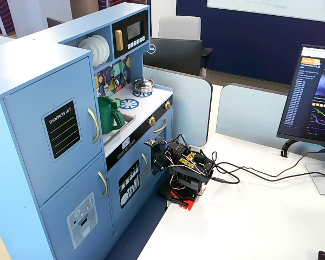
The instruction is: Pick up the lid from the counter and put it on the green recipient
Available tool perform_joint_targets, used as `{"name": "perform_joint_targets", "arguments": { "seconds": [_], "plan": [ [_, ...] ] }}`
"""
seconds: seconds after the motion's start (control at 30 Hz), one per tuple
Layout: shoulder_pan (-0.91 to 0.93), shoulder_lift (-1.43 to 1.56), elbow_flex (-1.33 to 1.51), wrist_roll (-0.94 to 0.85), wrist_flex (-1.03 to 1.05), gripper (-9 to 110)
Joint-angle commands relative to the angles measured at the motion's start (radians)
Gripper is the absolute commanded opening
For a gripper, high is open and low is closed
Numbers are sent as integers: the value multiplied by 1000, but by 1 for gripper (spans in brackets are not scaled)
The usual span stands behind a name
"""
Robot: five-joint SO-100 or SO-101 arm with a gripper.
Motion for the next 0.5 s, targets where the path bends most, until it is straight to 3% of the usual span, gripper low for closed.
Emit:
{"name": "perform_joint_targets", "arguments": {
  "seconds": [0.0,0.47],
  "plan": [
    [0,-6,15,8,181,2],
    [8,-6,15,9,181,3]
  ]
}}
